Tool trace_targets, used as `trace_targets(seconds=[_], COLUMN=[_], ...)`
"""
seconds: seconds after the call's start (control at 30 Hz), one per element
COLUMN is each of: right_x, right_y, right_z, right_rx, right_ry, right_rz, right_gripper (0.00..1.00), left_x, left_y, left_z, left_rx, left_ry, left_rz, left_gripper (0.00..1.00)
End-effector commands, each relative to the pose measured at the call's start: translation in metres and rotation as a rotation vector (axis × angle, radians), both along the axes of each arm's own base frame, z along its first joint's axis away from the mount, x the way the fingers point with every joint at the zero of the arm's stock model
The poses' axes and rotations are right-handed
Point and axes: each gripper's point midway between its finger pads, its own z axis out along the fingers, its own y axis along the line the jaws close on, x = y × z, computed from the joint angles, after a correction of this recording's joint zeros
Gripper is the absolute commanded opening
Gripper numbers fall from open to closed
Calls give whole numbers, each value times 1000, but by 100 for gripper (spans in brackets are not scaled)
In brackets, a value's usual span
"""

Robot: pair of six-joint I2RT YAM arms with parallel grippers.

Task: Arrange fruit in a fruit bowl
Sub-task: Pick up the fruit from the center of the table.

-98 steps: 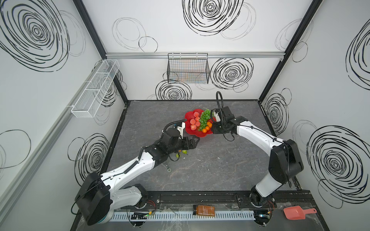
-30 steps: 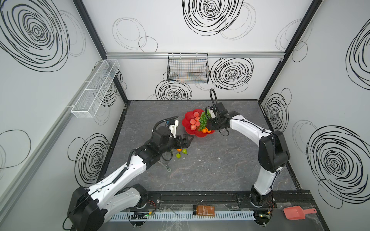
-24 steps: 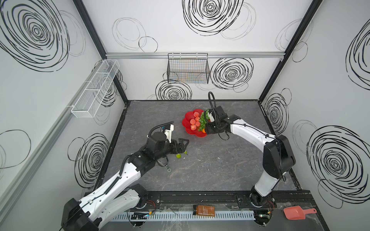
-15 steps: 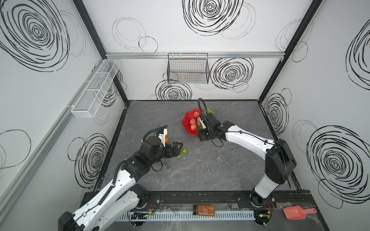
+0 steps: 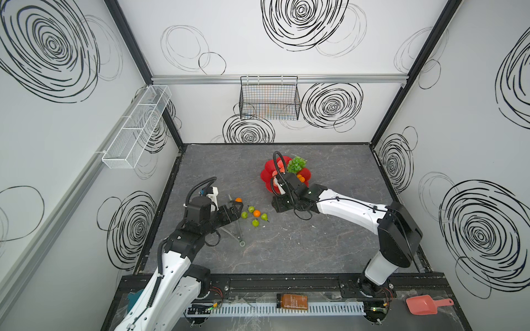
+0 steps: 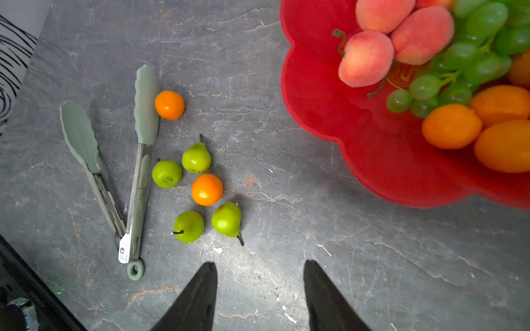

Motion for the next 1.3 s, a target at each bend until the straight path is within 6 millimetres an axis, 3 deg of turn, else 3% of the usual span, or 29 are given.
trace_targets(seconds=[0.0, 0.2, 0.47, 0.8, 1.27], right_x=[0, 4, 9, 3, -1], right_y=[29, 58, 78, 86, 87], right_z=[-10, -31, -58, -75, -90], right_rx=[-26, -84, -139, -164, -187], right_ry=[8, 29, 81, 120, 145], right_rz=[82, 153, 206, 239, 251], right_gripper=[49, 48, 47, 51, 50], left_x=[1, 7, 13, 14, 15], left_y=[-3, 12, 28, 27, 26], left_z=[-1, -3, -1, -3, -2], left_rx=[-48, -125, -148, -153, -160], left_ry=[-4, 4, -1, -2, -6], left_rz=[-39, -12, 12, 8, 0], left_gripper=[96, 96, 96, 96, 96])
